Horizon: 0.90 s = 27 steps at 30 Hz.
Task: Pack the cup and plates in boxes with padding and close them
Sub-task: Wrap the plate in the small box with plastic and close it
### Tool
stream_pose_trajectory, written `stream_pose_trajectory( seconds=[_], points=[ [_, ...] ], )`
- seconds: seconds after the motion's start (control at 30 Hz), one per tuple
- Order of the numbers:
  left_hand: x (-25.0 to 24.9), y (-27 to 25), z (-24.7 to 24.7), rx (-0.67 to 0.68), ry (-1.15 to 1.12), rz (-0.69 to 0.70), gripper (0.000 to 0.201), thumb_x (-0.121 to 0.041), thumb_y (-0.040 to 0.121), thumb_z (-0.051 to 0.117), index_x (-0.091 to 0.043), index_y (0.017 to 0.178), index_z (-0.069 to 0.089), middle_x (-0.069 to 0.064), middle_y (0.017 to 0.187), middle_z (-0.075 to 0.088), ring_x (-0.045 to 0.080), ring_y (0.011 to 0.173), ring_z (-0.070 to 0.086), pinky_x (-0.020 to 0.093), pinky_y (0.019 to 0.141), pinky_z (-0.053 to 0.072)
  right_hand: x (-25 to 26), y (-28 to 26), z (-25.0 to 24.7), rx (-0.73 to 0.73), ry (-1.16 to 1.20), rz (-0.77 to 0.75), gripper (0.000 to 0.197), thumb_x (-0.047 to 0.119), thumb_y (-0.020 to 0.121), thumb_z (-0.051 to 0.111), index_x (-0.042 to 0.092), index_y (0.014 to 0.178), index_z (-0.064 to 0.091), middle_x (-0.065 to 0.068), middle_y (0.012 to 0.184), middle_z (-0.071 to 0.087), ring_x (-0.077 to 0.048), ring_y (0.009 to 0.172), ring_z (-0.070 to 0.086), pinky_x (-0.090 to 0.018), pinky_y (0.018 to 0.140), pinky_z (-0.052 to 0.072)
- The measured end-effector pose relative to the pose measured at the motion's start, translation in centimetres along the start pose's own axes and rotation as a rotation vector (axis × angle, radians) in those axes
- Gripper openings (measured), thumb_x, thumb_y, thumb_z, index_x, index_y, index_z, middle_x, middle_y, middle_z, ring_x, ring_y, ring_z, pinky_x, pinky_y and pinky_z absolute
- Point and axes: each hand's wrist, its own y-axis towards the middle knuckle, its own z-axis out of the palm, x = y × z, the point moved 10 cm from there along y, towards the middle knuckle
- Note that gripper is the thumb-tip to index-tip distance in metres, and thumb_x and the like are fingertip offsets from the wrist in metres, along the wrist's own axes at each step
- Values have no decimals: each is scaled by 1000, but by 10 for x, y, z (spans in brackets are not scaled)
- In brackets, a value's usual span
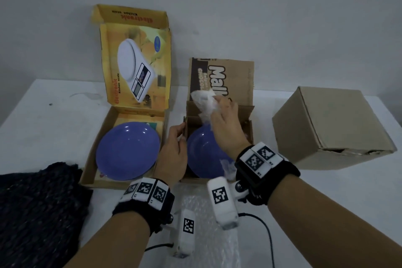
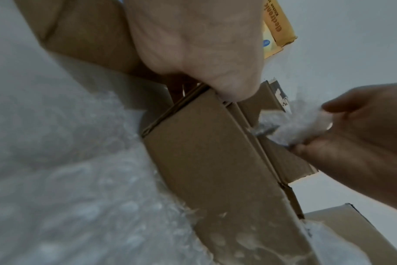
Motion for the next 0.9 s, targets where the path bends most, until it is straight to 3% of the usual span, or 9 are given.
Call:
stream_pose_trajectory(
  seconds=[0.1, 0.2, 0.3, 0.37, 0.47, 0.67, 0.77, 0.83, 0.9],
  points=[
    [-2, 0, 1, 0, 40, 25, 34, -20, 100, 36, -26, 134, 37, -13, 100, 58, 7, 86, 57, 13, 68, 40, 17, 2, 10, -11, -283, -196, 29, 3, 89, 53, 7, 117, 56, -13, 119, 43, -24, 100, 51, -20, 88, 42],
    [-10, -2, 0, 5, 67, 57, 27, -18, 101, 35, -22, 128, 38, -17, 89, 52, -1, 73, 52, 5, 60, 38, 30, -7, 36, 25, -705, -508, 23, 2, 72, 71, 10, 93, 64, -8, 95, 60, -26, 82, 59, -30, 54, 51],
    [-8, -2, 1, 19, 100, 31, 25, -22, 101, 35, -26, 125, 39, -12, 86, 55, 6, 72, 54, 19, 63, 37, 23, -6, 50, 63, -848, -557, 32, 0, 60, 79, 10, 88, 67, -7, 96, 68, -26, 66, 64, -27, 37, 46],
    [-5, 0, 2, 37, 122, 25, 22, -23, 100, 36, -27, 122, 39, -11, 79, 56, 9, 67, 55, 25, 59, 37, 16, -2, 60, 160, -898, -538, 27, 2, 68, 75, 12, 92, 70, -7, 99, 70, -28, 61, 66, -28, 40, 46],
    [-7, 0, 3, 52, 122, 49, 25, -19, 99, 37, -26, 124, 39, -9, 79, 57, 3, 67, 54, 21, 56, 37, -10, 3, 74, 394, -1051, -419, 25, 16, 95, 47, 18, 117, 57, -7, 108, 67, -30, 85, 67, -34, 58, 46],
    [-11, 0, 3, 60, 106, 44, 37, -16, 99, 38, -25, 135, 36, -4, 92, 62, 16, 80, 61, 33, 69, 48, -24, 1, 82, 525, -1095, -351, 38, 12, 96, 37, 11, 134, 40, -10, 140, 42, -32, 98, 62, -36, 63, 43],
    [-9, -1, 4, 87, 93, 9, 43, -15, 96, 45, -29, 134, 33, -9, 88, 60, 11, 78, 61, 26, 66, 46, -9, 3, 78, 394, -1104, -405, 24, 11, 93, 47, 11, 116, 56, -10, 118, 58, -31, 93, 63, -36, 61, 47],
    [-4, -1, 8, 132, 85, -19, 55, -11, 90, 55, -32, 133, 29, -16, 88, 57, -1, 72, 55, 15, 59, 40, 9, 1, 71, 292, -1047, -458, 13, 7, 80, 66, 10, 92, 64, -9, 92, 61, -31, 69, 64, -31, 45, 40],
    [0, 0, 11, 147, 103, -41, 64, -6, 84, 60, -33, 132, 27, -14, 90, 58, -2, 67, 53, 12, 53, 37, 10, 0, 72, 295, -1082, -487, 14, 7, 76, 69, 12, 88, 66, -8, 86, 63, -29, 61, 64, -28, 43, 34]
  ],
)
